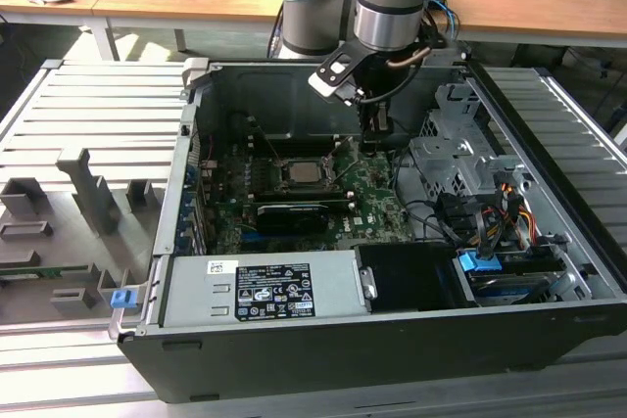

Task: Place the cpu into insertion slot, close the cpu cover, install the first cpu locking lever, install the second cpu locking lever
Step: 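Close the cpu cover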

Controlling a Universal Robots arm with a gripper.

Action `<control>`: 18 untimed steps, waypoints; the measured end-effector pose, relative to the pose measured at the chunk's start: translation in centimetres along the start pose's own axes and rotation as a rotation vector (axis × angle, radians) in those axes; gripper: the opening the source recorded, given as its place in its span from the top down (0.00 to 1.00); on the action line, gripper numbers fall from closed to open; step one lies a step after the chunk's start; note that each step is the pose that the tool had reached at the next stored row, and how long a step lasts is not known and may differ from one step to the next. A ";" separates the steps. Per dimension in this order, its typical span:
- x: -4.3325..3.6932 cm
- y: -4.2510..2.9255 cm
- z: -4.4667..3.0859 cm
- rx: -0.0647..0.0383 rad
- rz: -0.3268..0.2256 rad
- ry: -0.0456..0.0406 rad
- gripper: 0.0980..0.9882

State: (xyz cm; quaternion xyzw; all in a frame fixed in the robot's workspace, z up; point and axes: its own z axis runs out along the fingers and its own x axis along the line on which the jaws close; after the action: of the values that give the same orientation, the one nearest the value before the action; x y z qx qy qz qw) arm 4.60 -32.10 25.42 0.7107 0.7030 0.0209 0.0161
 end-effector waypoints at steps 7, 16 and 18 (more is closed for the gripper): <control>-0.01 -1.05 -0.03 0.000 0.001 0.0000 0.99; -0.02 -2.77 -0.03 0.000 0.002 -0.0001 0.99; -0.02 -2.99 -0.03 0.000 0.002 -0.0001 0.99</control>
State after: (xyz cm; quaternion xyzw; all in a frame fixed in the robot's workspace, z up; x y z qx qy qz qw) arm 1.61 -32.08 25.30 0.7113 0.7024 0.0209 0.0161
